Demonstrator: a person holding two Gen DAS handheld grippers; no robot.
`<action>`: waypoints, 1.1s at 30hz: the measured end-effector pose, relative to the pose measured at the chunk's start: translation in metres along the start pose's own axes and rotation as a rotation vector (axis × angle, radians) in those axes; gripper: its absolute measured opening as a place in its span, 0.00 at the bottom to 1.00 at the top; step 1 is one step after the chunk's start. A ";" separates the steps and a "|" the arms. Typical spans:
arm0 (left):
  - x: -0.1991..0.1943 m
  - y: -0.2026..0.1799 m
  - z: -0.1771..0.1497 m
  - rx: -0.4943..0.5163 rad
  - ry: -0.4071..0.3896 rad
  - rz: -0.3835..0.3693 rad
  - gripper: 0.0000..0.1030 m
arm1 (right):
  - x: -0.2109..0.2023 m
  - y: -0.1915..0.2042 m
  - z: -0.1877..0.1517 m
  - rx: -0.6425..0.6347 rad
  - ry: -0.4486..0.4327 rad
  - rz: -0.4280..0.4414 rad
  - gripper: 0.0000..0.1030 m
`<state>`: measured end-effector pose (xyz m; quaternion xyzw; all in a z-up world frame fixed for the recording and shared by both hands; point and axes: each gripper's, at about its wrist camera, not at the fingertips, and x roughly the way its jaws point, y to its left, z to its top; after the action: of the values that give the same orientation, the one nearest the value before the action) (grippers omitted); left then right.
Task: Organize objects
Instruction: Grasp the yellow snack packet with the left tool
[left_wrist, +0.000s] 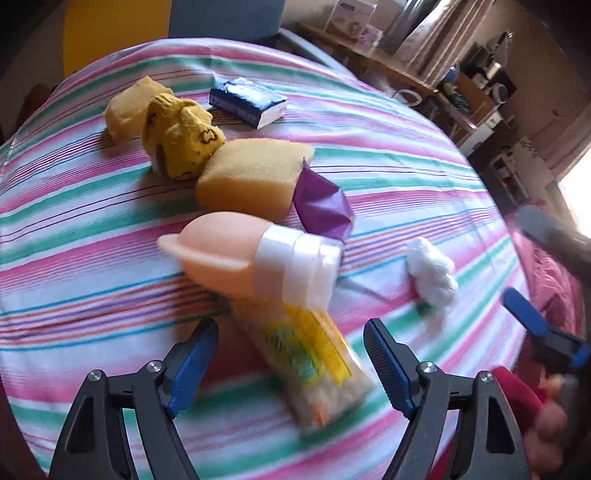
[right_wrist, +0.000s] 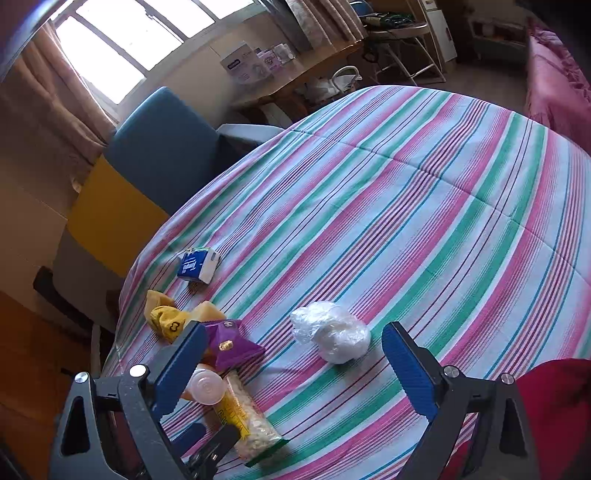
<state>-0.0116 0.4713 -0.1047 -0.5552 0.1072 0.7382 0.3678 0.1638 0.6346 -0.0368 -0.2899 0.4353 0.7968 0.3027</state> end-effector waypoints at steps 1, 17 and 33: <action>0.006 -0.001 0.001 0.001 0.005 0.028 0.78 | 0.001 0.000 0.000 -0.001 0.000 0.001 0.94; -0.072 0.078 -0.118 0.141 -0.084 -0.011 0.46 | 0.020 0.031 -0.018 -0.187 0.092 0.001 0.94; -0.079 0.095 -0.139 0.119 -0.150 -0.050 0.46 | 0.077 0.107 -0.092 -0.637 0.298 -0.024 0.89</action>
<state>0.0375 0.2924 -0.1076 -0.4781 0.1092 0.7607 0.4253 0.0533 0.5256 -0.0786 -0.4881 0.2009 0.8379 0.1393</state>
